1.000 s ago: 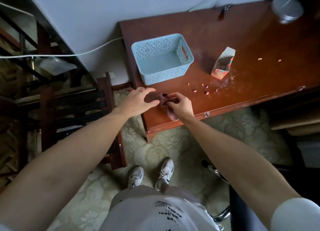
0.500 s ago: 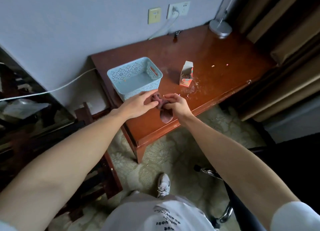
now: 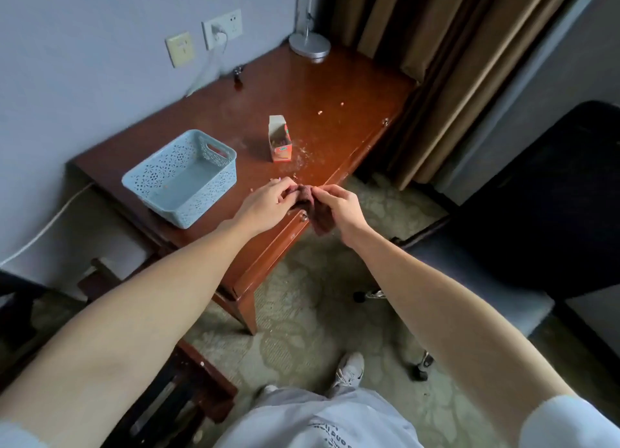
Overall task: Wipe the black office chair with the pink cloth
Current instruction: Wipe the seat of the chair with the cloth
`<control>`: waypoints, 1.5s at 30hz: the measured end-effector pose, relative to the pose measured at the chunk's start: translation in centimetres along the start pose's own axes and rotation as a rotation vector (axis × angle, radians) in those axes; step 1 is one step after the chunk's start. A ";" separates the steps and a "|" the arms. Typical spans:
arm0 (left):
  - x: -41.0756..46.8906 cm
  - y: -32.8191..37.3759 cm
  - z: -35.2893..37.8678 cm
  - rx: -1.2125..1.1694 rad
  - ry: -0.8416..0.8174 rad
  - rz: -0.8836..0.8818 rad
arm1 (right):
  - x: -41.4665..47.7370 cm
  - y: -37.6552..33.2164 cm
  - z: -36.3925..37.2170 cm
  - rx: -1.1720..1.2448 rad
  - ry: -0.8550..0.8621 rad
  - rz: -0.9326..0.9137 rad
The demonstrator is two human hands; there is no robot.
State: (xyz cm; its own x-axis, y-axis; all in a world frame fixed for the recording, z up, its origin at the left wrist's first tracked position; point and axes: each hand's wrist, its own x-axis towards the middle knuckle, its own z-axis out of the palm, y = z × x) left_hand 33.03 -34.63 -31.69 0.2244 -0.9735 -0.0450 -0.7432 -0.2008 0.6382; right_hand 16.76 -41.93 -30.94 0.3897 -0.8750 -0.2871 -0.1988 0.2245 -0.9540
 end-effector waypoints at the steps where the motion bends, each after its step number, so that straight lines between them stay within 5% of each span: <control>1: 0.3 0.9 0.5 0.013 -0.010 0.019 | -0.5 0.0 -0.9 0.015 0.018 0.007; 13: 3.0 13.8 9.0 0.027 -0.154 0.258 | -5.9 1.4 -16.5 0.107 0.213 0.036; 31: -0.7 39.5 31.2 -0.062 -0.270 0.313 | -18.0 8.0 -47.7 0.131 0.515 0.041; 45: 5.3 47.4 40.9 -0.096 -0.400 0.285 | -15.5 10.8 -59.9 0.142 0.547 0.094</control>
State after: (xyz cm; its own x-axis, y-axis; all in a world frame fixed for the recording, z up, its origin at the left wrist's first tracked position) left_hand -26.79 -53.77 -33.05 -0.2526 -0.9577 -0.1377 -0.6744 0.0722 0.7348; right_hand -45.28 -51.68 -31.61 -0.1537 -0.9346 -0.3208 -0.0731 0.3345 -0.9395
